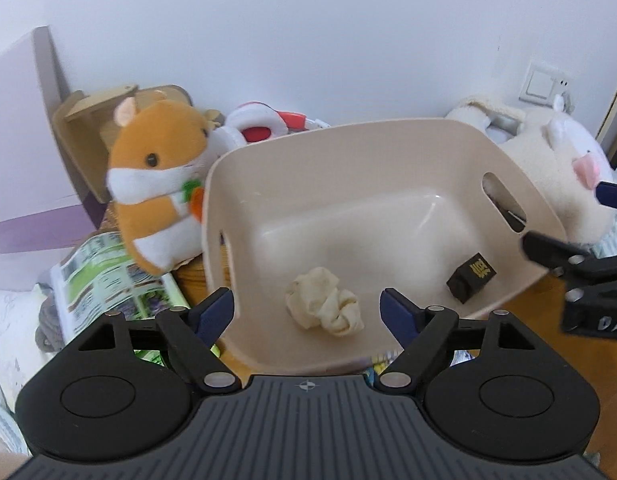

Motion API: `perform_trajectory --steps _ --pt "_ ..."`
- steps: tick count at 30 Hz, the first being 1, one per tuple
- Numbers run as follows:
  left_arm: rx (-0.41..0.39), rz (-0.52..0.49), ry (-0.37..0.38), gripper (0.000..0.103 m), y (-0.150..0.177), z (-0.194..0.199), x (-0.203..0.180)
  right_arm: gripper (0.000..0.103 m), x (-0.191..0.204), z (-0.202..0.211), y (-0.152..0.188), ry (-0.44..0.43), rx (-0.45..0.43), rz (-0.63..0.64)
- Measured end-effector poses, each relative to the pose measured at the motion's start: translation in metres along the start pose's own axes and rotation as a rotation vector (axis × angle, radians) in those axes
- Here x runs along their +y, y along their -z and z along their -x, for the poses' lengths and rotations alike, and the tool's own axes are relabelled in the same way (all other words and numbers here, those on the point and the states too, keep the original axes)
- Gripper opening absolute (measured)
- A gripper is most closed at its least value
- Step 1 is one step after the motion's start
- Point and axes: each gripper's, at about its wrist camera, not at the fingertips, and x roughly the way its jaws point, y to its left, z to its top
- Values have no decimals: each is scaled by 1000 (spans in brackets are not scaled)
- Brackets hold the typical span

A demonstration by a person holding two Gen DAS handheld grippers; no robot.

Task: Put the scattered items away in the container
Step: 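Open both tools to drop the scrunchie and black box into the basket, then move both tools back over the table toward the remaining items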

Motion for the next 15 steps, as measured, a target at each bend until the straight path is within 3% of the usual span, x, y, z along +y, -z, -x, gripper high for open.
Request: perform_trajectory --steps 9,15 --pt "-145 43 55 97 44 63 15 103 -20 70 37 -28 -88 -74" --pt "-161 67 112 100 82 84 21 103 -28 105 77 -10 -108 -91"
